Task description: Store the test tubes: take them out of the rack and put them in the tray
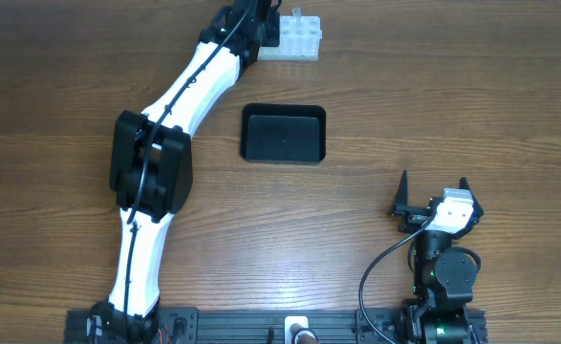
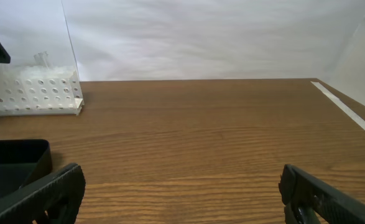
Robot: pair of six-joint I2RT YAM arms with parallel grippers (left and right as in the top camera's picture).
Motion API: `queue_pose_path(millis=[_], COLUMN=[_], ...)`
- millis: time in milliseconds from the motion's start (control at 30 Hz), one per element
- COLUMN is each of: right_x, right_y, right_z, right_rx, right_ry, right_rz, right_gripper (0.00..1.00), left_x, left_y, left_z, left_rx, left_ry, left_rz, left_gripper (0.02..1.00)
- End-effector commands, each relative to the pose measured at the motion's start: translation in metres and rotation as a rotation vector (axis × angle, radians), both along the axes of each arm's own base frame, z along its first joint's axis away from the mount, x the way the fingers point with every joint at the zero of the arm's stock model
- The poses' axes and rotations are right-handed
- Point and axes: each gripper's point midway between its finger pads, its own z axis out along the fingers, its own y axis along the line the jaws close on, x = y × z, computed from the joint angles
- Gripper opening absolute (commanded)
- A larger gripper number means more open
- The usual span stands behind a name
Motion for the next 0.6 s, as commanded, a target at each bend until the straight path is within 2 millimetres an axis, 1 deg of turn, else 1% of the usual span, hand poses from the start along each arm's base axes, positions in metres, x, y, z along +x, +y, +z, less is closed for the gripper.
queue_pose_path(millis=[33,67,233,400,600], right_x=[-0.0002,-0.0002,-0.0002,-0.0002,-0.0002], right_y=[-0.0003,-0.0003,-0.0003,-0.0003,-0.0003], right_z=[-0.0016,-0.0016,-0.0016,-0.0016,-0.0016], right_rx=[0.002,0.002,0.002,0.002,0.002], right_ry=[0.000,0.000,0.000,0.000,0.000], right_rz=[0.000,0.000,0.000,0.000,0.000], right_gripper=[0.989,0.993,0.991,0.991,0.993], left_x=[0.0051,0.0051,0.0050,0.0050,0.0049], left_y=[0.0050,0.0050,0.0049,0.0049,0.0044], left_z=[-0.0038,-0.0038,-0.0041,-0.0041,-0.0042], left_rx=[0.010,0.010,0.010,0.010,0.009], left_ry=[-0.002,-0.002,-0.001,-0.001,-0.001], left_rz=[0.013,0.013,0.013,0.012,0.010], left_gripper=[0.275,0.248,0.231,0.163,0.143])
